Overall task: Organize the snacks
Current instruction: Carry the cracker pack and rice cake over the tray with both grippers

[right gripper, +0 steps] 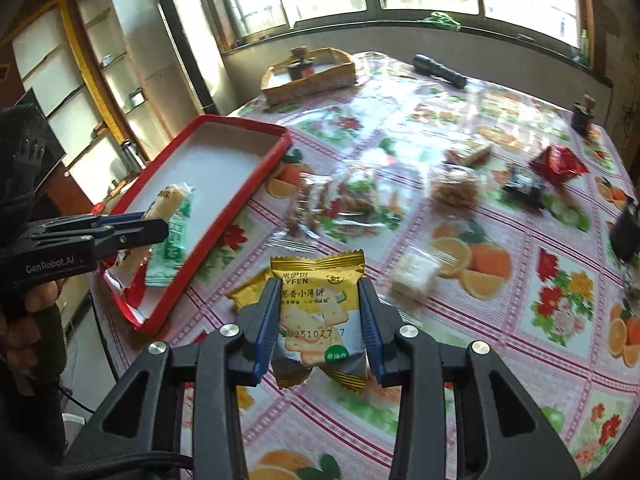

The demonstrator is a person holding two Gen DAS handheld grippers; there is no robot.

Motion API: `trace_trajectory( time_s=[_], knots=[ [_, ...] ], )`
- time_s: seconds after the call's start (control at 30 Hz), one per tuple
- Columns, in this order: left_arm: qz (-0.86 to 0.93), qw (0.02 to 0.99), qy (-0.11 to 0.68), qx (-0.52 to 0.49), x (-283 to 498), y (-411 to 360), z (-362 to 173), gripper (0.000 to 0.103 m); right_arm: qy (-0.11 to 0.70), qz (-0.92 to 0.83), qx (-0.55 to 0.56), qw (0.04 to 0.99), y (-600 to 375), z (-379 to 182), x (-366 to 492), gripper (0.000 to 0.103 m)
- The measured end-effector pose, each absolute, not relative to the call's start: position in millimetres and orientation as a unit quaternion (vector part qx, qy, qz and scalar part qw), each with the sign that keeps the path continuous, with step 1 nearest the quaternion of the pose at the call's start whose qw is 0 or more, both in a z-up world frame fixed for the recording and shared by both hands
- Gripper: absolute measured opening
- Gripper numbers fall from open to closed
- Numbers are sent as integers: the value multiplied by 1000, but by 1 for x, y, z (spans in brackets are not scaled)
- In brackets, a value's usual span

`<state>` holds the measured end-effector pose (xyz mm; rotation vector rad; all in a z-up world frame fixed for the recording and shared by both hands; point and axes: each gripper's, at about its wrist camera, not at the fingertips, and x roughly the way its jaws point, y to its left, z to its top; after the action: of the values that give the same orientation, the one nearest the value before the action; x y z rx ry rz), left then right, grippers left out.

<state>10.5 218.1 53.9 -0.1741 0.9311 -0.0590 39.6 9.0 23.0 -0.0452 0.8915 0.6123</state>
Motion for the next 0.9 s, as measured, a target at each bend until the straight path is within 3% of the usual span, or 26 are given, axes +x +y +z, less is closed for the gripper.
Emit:
trace_trajectory(
  time_s=[0.53,0.9],
  knots=[
    [64,896,428,-105,0,292,63,32,405,398,14,823,102,34,75,40],
    [129,875,452,-112,22,328,30,32,415,416,-8,809,185,8,112,40]
  ],
)
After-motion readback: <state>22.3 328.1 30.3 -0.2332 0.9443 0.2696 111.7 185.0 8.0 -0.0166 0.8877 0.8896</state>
